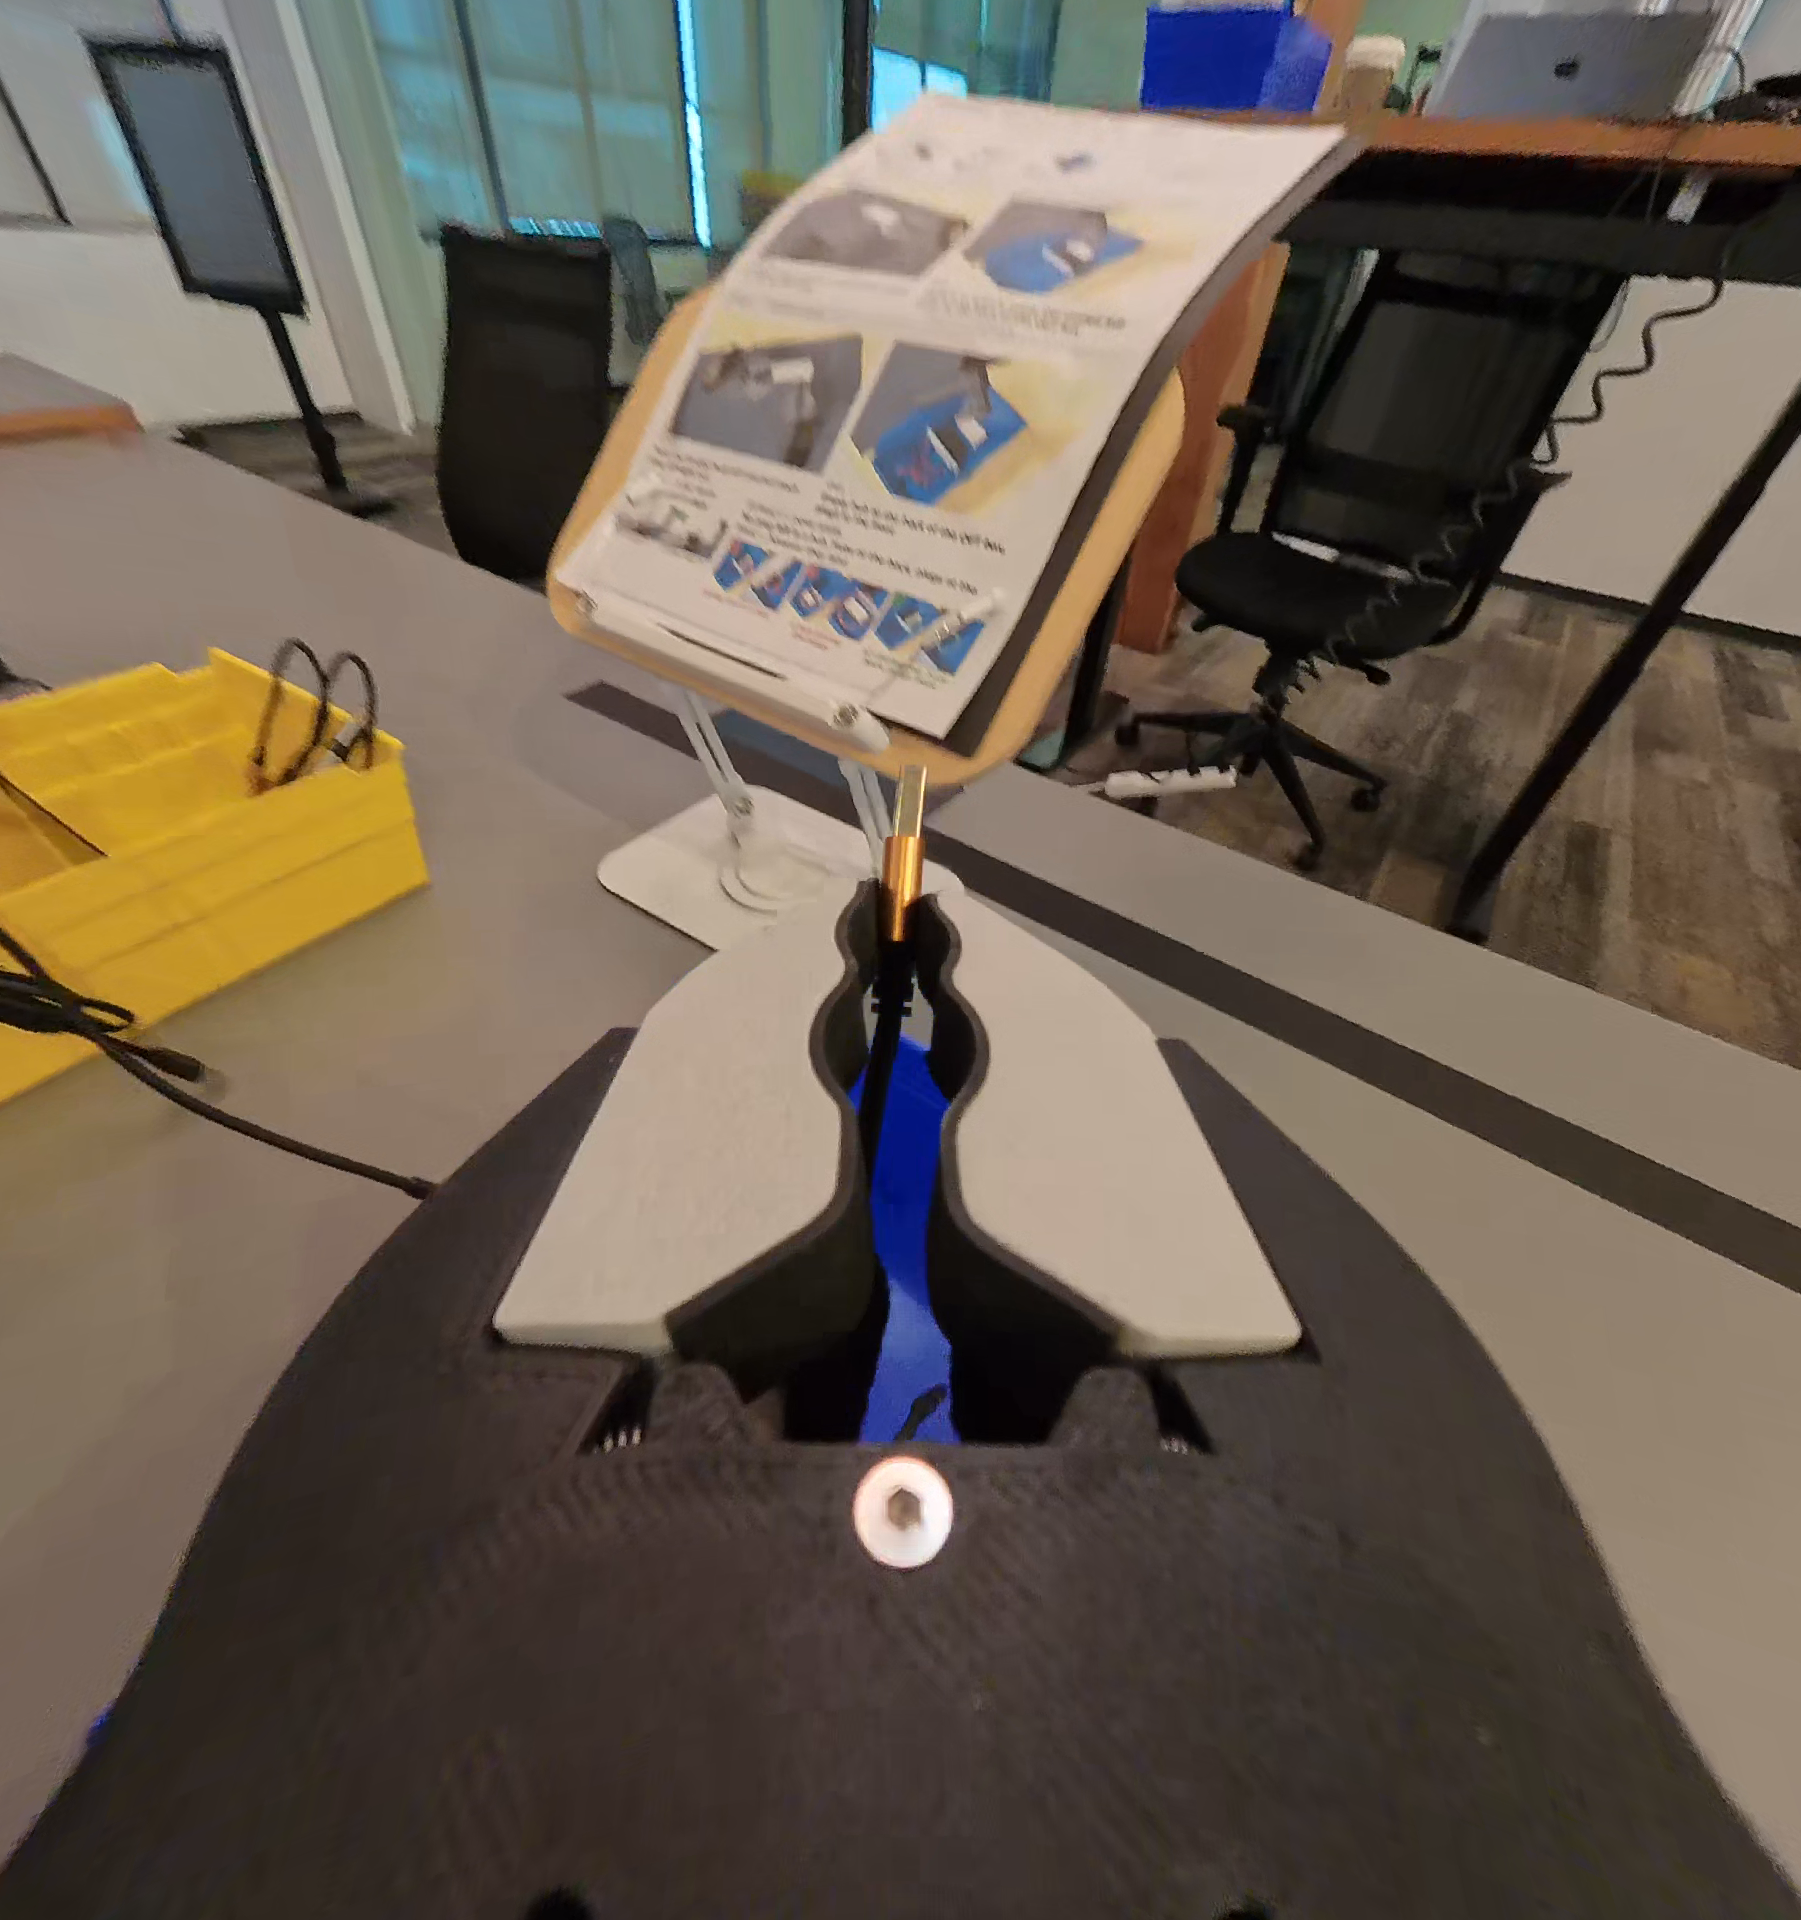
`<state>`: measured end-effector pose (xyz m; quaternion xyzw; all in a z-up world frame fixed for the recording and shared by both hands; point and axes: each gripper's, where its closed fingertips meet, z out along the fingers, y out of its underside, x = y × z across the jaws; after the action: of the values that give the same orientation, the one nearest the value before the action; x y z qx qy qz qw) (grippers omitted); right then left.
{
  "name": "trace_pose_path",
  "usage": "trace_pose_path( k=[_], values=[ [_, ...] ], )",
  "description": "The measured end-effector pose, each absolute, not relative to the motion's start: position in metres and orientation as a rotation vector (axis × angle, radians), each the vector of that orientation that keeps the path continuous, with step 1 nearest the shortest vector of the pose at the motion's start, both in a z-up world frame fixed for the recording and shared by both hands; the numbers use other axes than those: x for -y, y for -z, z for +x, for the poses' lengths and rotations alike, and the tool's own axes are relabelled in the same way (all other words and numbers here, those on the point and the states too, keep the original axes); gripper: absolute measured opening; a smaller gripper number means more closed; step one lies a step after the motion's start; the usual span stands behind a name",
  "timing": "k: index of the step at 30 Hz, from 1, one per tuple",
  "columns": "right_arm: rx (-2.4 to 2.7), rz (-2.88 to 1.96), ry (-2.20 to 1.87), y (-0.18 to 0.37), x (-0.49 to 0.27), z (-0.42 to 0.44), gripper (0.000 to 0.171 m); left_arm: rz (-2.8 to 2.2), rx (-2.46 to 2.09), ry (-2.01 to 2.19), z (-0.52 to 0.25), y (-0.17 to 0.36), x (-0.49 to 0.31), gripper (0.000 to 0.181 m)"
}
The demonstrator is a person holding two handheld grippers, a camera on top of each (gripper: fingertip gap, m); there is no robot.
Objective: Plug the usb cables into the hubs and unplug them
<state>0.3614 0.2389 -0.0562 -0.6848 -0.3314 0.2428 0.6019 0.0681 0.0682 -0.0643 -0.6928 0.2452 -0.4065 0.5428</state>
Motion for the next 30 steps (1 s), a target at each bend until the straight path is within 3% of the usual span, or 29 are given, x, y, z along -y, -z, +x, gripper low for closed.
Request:
trace_pose_path(
  k=[1,12,26,30],
  values=[
    [0.762,-1.568,-0.600,0.052,-0.236,0.360,0.006,-1.645,-0.582,0.966,0.068,0.064,-0.068,0.056],
    [0.736,-1.619,-0.636,0.070,-0.246,0.357,0.006,-1.646,-0.592,0.953,0.068,0.064,-0.067,0.056],
    [0.924,-1.619,-0.877,0.016,-0.176,0.355,0.007,-1.654,-0.584,0.951,0.066,0.066,-0.069,0.056],
    [0.978,-1.770,-0.956,0.051,-0.172,0.361,0.007,-1.656,-0.588,0.948,0.066,0.066,-0.068,0.056]
  ],
)
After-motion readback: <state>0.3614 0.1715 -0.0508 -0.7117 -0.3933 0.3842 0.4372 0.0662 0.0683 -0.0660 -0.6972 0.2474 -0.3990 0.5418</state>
